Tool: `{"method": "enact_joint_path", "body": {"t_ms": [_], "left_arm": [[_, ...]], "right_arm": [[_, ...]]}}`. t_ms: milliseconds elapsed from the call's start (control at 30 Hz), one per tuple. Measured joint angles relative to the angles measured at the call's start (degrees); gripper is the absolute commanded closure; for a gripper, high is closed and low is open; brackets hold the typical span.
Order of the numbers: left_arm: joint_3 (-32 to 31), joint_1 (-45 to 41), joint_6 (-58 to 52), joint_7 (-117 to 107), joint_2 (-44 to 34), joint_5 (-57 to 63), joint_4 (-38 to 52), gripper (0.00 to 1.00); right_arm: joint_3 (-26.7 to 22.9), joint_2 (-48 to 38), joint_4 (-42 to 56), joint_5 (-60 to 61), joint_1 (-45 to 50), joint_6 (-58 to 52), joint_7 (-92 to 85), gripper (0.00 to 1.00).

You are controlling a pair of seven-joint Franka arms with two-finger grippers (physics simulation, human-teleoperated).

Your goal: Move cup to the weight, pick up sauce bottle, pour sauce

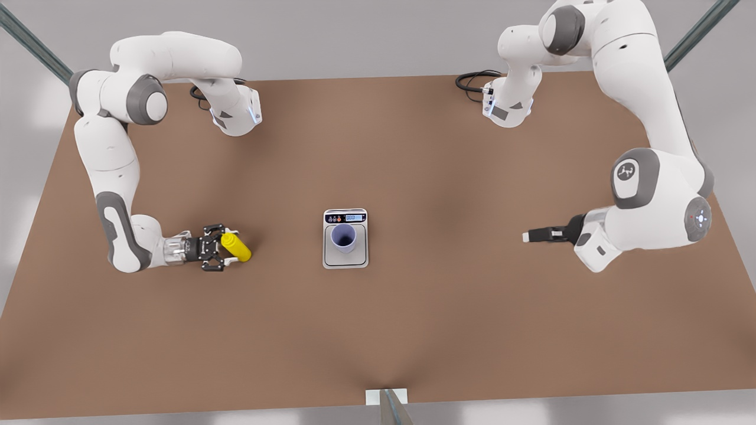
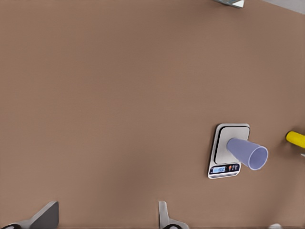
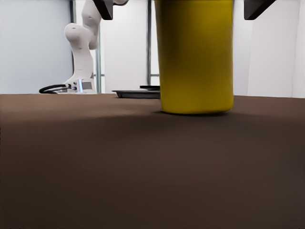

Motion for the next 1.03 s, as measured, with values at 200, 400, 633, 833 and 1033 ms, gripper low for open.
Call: {"method": "enact_joint_path", "body": {"t_ms": [200,400,633,833,1033], "left_arm": [[2.14,0.1,0.44,-0.44,-1.35,-0.52,0.27,0.0],[2.99,0.06,-0.09,-0.44,-2.75,0.14,0.26,0.0],[3.53,0.0,-2.57,13.75,-18.99,12.18,-7.91,0.0],[2.85,0.08,2.64,13.28,-22.84,18.29,-15.55,0.0],[2.85,0.31,2.64,13.36,-22.27,19.44,-15.56,0.0]], "right_arm": [[-1.67,-0.13,0.02,-1.49,-0.19,-0.36,-1.21,0.0],[-3.93,-0.64,0.48,-3.5,-1.16,-1.98,-2.93,0.0],[-2.99,-12.9,21.36,-24.17,-2.27,-7.11,-3.32,0.0],[-3.51,-36.48,23.01,-51.84,17.96,0.59,-23.6,0.0],[-6.9,-40.86,18.47,-62.05,23.67,5.53,-26.37,0.0]]}}
